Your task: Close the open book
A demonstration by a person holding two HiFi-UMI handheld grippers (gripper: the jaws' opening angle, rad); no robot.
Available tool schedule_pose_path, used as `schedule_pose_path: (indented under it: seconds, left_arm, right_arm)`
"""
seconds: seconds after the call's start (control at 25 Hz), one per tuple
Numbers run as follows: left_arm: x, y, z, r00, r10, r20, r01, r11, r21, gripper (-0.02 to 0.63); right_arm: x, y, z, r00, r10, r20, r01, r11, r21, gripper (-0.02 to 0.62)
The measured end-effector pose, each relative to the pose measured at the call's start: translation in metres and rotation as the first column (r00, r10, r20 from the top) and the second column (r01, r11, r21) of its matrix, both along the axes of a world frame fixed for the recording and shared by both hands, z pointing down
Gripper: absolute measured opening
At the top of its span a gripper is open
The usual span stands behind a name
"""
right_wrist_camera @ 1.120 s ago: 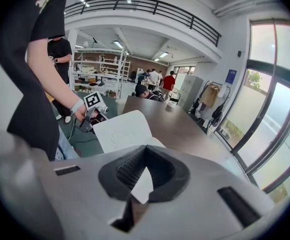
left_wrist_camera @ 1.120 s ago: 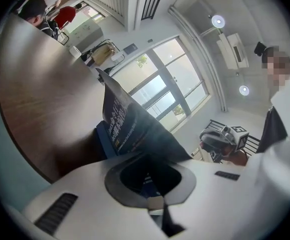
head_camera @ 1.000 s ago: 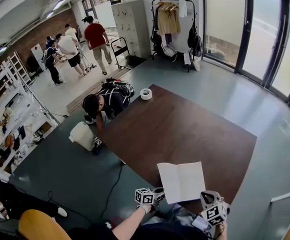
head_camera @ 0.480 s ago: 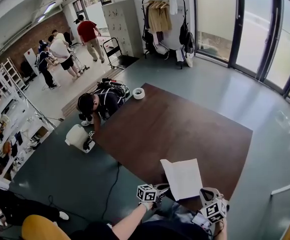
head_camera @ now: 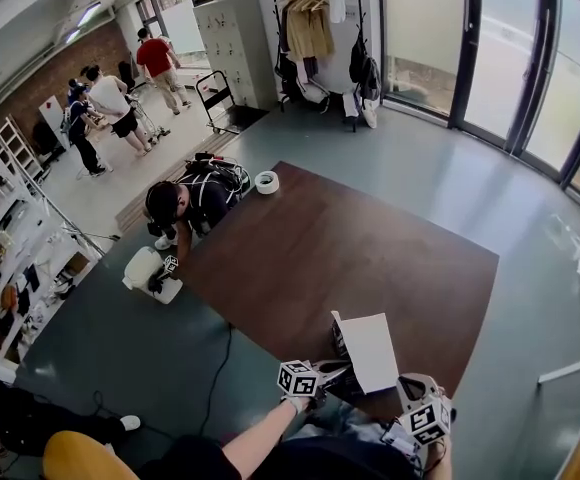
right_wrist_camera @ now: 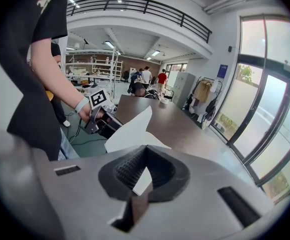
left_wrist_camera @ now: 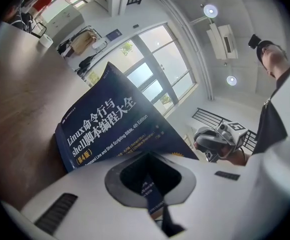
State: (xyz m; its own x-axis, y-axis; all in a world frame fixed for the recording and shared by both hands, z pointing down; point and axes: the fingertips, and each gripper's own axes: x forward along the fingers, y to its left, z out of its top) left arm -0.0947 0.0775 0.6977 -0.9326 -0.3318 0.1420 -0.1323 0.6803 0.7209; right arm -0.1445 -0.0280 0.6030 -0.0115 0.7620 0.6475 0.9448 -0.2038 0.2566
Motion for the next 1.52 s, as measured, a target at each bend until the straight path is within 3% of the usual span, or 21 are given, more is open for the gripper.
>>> schedule_pose_path:
  seconds: [0.52, 0.92, 1.52]
  left_arm:
    - [-0.026, -0.015, 0.007, 0.997, 0.031, -0.065, -0.032, 0.999, -0.012, 0.002]
    - [-0.054, -0.021, 0.038, 0.985, 0.045, -0.168, -0.047, 0.999, -0.008, 0.002]
    - [-0.06, -0.029, 0.071, 0.948, 0.053, -0.313, -0.064, 0.998, -0.025, 0.002]
  right_arm:
    - [-0.005, -0.002, 0.0, 0.998, 0.037, -0.045, -0.038, 0.999, -0.027, -0.012]
    - [-0.015, 0.015, 0.007, 0.997, -0.003, -0.075, -0.001, 0.999, -0.05, -0.012]
    - [-0.016, 0.025, 0.062, 0.974, 0.022, -0.226, -0.018, 1.0, 0.019, -0.012]
